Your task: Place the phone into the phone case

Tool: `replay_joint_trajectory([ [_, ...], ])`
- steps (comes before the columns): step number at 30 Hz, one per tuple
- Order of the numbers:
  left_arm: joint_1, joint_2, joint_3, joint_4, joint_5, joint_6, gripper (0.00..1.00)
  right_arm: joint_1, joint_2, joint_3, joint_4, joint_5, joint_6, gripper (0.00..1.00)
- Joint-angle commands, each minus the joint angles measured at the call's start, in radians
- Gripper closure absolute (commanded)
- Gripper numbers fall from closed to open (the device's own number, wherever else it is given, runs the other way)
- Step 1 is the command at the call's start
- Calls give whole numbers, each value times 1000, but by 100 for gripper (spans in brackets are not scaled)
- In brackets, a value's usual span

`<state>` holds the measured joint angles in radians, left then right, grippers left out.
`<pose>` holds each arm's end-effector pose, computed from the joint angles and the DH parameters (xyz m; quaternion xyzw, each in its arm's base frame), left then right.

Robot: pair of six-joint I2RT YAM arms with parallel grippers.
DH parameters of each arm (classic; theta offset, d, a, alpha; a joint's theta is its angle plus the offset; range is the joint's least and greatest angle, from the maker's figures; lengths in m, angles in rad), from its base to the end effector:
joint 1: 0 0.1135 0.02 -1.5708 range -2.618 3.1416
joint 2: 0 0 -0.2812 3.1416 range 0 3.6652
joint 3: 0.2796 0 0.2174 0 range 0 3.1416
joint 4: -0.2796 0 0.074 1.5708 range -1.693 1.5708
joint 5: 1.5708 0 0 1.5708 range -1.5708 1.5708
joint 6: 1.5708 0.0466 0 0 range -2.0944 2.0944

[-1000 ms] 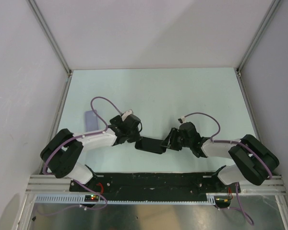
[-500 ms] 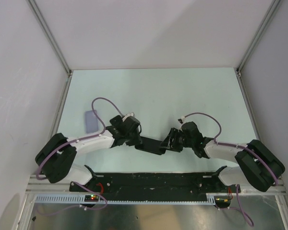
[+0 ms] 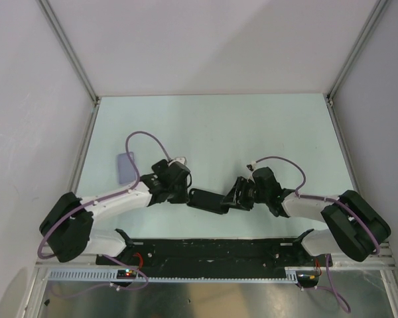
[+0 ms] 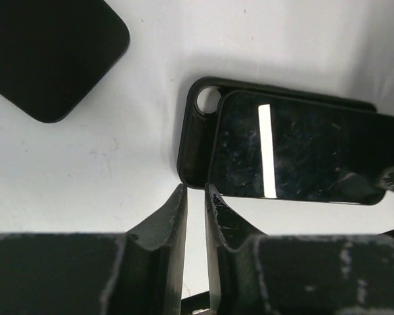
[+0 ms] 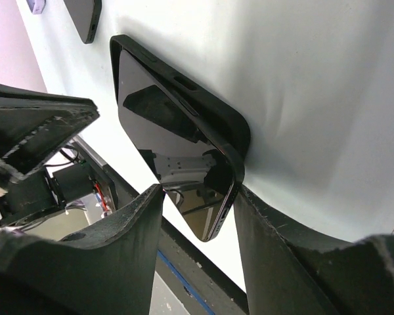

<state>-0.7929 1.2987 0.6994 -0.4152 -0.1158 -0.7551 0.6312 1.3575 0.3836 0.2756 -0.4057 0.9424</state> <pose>0.1542 -0.1489 0.2139 0.0023 0.9601 -0.1518 0.2349 0.1644 0.1429 0.1741 0.0535 0.8902 0.4220 0.1630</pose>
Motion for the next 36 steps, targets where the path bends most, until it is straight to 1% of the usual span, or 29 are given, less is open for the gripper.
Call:
replay_joint_trajectory([
  [1, -20, 54, 26, 8, 40, 104, 81, -7, -6, 5, 73, -47, 22, 49],
  [7, -26, 141, 46, 69, 70, 118, 82, -11, 6, -3, 118, -69, 55, 50],
  [12, -28, 184, 50, 90, 81, 119, 82, -18, 15, -7, 143, -86, 72, 50],
  [18, -33, 210, 57, 104, 102, 119, 83, -21, 50, -9, 213, -110, 112, 52],
  [26, -35, 216, 57, 108, 108, 118, 83, -3, 138, -8, 318, -119, 164, 54],
  [28, -37, 215, 56, 108, 108, 119, 83, 1, 163, -9, 343, -120, 175, 55],
  [30, -37, 211, 55, 109, 120, 120, 84, 5, 186, -9, 365, -118, 187, 58],
  [33, -37, 194, 53, 108, 144, 117, 84, 10, 210, -9, 378, -105, 194, 69],
  [36, -37, 144, 49, 106, 157, 108, 83, 12, 218, -9, 368, -85, 189, 81],
])
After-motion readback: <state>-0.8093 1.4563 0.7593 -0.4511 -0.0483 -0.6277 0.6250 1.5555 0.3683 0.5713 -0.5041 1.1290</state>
